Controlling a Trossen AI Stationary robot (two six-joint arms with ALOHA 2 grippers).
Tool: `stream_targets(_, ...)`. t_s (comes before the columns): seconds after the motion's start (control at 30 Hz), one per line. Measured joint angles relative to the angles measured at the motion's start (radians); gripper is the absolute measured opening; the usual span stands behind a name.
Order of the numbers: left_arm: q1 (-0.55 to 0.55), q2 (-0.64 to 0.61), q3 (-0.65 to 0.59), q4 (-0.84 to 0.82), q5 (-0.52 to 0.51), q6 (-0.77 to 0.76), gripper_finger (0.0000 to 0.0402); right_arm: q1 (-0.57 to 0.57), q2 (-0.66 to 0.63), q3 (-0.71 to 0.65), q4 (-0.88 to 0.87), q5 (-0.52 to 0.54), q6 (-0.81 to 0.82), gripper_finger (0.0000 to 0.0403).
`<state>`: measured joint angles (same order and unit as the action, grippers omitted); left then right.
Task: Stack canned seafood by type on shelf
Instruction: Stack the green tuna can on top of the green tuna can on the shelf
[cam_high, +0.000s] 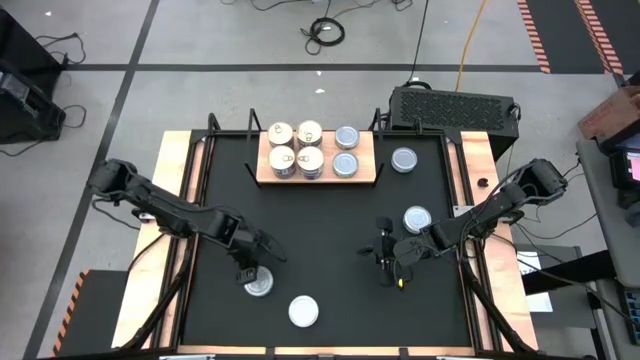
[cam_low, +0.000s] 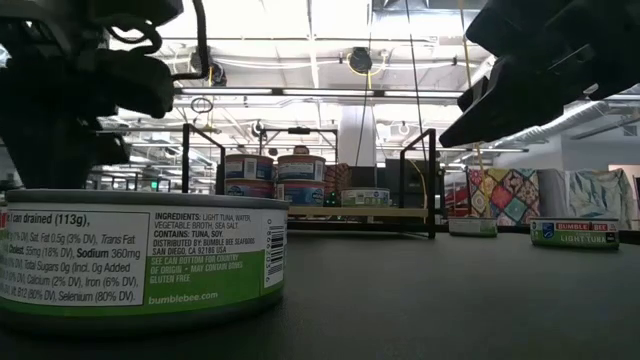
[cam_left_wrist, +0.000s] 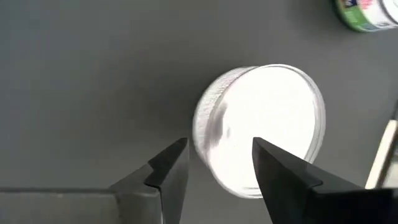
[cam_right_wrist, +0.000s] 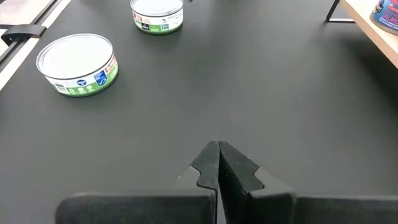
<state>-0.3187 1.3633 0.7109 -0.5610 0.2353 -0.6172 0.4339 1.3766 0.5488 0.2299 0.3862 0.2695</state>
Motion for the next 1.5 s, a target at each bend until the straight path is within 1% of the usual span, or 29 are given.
stream_targets(0.2,0.003,0.061,0.0,0.078,0.033,0.056,0.0178,0.0,0.0,0.0,0.0,0.0,0.0,0.0)
stream_targets(0.33,0.019,0.1,0.001,0.087,0.087,0.084,0.0178,0.0,0.0,0.0,0.0,0.0,0.0,0.0)
stream_targets(0.43,0.034,0.119,0.002,0.092,0.14,0.121,0.0166,0.0,0.0,0.0,0.0,0.0,0.0,0.0)
stream_targets(0.53,0.046,0.125,0.002,0.09,0.152,0.158,0.0134,-0.001,0.0,0.0,0.0,0.0,-0.001,0.0)
stream_targets(0.63,0.053,0.124,0.003,0.085,0.154,0.206,0.0087,-0.001,0.0,0.0,0.0,0.0,-0.001,0.0)
stream_targets(0.73,0.059,0.124,0.004,0.093,0.175,0.214,0.0035,-0.001,0.0,0.0,0.0,0.0,-0.001,0.0)
stream_targets(0.8,0.068,0.125,0.004,0.093,0.194,0.211,0.0011,0.0,0.0,0.0,0.0,0.0,-0.001,0.0)
stream_targets(0.97,0.077,0.125,0.002,0.097,0.206,0.206,0.0003,-0.001,0.0,0.0,0.0,0.0,-0.001,0.0)
stream_targets(1.1,0.102,0.13,0.001,0.148,0.228,0.175,0.0001,-0.001,0.0,0.0,-0.001,0.0,-0.001,0.0)
stream_targets(1.2,0.133,0.131,0.017,0.158,0.225,0.153,0.0001,0.0,0.0,0.0,-0.005,0.0,-0.001,0.0)
stream_targets(1.3,0.168,0.131,0.037,0.189,0.236,0.152,0.0001,0.0,0.0,0.0,-0.015,0.0,-0.001,0.0)
stream_targets(1.5,0.246,0.13,0.057,0.192,0.248,0.16,0.0001,0.0,0.0,0.0,-0.026,0.0,-0.001,0.0)
